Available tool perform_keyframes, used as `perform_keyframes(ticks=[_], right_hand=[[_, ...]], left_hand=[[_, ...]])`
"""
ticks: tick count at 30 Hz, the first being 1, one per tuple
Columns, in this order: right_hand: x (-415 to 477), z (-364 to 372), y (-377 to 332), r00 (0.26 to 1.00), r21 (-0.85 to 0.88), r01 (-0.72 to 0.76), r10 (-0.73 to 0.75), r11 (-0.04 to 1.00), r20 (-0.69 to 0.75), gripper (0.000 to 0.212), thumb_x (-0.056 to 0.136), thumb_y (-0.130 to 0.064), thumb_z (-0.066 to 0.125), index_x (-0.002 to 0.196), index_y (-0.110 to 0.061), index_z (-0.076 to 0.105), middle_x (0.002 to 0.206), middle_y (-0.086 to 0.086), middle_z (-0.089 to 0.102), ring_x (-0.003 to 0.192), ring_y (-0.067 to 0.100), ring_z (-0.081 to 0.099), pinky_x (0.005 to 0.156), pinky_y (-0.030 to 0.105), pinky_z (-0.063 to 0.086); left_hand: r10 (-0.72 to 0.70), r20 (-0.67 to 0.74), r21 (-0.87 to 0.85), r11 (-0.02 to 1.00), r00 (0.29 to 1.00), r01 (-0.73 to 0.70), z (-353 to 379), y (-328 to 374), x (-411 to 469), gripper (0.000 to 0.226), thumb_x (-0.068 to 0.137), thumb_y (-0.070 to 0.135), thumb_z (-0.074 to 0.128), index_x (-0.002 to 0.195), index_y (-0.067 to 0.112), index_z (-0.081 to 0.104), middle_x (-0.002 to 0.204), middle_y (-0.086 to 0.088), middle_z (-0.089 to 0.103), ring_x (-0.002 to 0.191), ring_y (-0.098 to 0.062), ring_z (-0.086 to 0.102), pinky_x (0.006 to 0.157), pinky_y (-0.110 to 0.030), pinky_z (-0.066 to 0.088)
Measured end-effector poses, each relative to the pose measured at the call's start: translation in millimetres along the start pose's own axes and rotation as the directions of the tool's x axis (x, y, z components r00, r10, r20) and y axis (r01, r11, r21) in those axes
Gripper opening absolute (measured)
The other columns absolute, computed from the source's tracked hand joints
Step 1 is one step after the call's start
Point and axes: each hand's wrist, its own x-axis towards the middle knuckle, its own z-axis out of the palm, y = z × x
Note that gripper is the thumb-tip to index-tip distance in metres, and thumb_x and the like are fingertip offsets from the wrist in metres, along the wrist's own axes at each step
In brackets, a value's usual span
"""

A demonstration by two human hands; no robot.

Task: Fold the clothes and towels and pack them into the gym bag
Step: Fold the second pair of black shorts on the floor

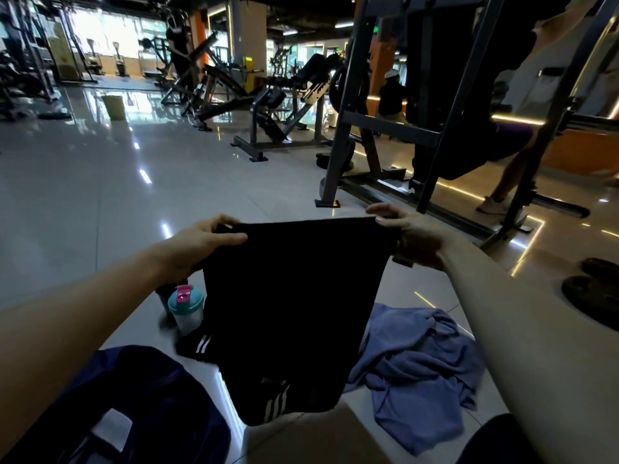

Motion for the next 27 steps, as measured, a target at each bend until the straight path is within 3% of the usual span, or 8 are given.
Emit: perform_keyframes(ticks=[3, 8, 14, 18, 23, 27], right_hand=[[-3, 2, -8, 0.999, 0.046, 0.032, -0.034, 0.998, 0.036, 0.029, 0.095, -0.007, 0.054, 0.12, -0.019, 0.058, 0.108, 0.008, 0.065, 0.08, 0.019, 0.069, 0.065, 0.03, 0.059], [-6, 1, -1, 0.999, -0.043, 0.0, 0.002, 0.999, 0.052, 0.021, 0.089, -0.009, 0.057, 0.108, -0.01, 0.066, 0.104, 0.008, 0.068, 0.085, 0.017, 0.07, 0.067, 0.026, 0.058], [-3, -5, 4, 0.991, -0.093, -0.085, 0.094, 0.992, 0.094, 0.055, 0.066, -0.019, 0.091, 0.114, -0.005, 0.069, 0.107, 0.012, 0.071, 0.093, 0.022, 0.068, 0.073, 0.026, 0.058], [-6, -2, 4, 0.99, -0.124, -0.087, 0.1, 0.988, 0.1, 0.023, 0.081, -0.01, 0.073, 0.103, -0.006, 0.066, 0.097, 0.009, 0.071, 0.084, 0.018, 0.069, 0.067, 0.022, 0.058], [-7, -7, 12, 0.998, -0.123, -0.056, 0.06, 0.991, 0.032, 0.008, 0.087, -0.01, 0.066, 0.093, -0.01, 0.06, 0.09, 0.006, 0.069, 0.08, 0.017, 0.067, 0.065, 0.025, 0.056], [-5, -7, 19, 0.996, -0.202, -0.045, 0.03, 0.978, -0.081, 0.019, 0.095, -0.006, 0.058, 0.078, -0.013, 0.053, 0.075, 0.004, 0.056, 0.059, 0.011, 0.058, 0.055, 0.024, 0.048]], left_hand=[[0.025, -0.012, -0.065, 0.998, 1.0, -0.026, -6, 2, -1, 0.029, 0.092, 0.013, 0.067, 0.119, 0.018, 0.058, 0.097, -0.012, 0.063, 0.068, -0.018, 0.068, 0.058, -0.024, 0.059], [0.028, 0.054, -0.042, 0.999, 0.998, -0.025, -19, -3, 1, 0.024, 0.081, 0.014, 0.074, 0.104, 0.013, 0.065, 0.089, -0.008, 0.067, 0.07, -0.015, 0.067, 0.059, -0.02, 0.058], [0.041, -0.03, 0.168, 0.985, 0.999, -0.035, -26, -8, 2, 0.037, 0.071, 0.021, 0.083, 0.101, 0.009, 0.066, 0.081, -0.009, 0.066, 0.062, -0.014, 0.064, 0.052, -0.018, 0.052], [0.045, -0.026, 0.314, 0.949, 0.999, -0.035, -34, -10, 2, 0.05, 0.057, 0.041, 0.094, 0.088, 0.012, 0.066, 0.074, -0.006, 0.067, 0.061, -0.014, 0.062, 0.05, -0.018, 0.049], [0.074, -0.012, 0.431, 0.9, 0.997, -0.062, -24, -2, 2, 0.039, 0.065, 0.032, 0.086, 0.087, 0.007, 0.064, 0.075, -0.01, 0.068, 0.064, -0.019, 0.063, 0.052, -0.02, 0.05], [0.089, 0.016, 0.435, 0.896, 0.996, -0.087, -22, 2, 4, 0.045, 0.063, 0.031, 0.085, 0.097, 0.006, 0.069, 0.086, -0.02, 0.074, 0.07, -0.022, 0.069, 0.057, -0.023, 0.055]])
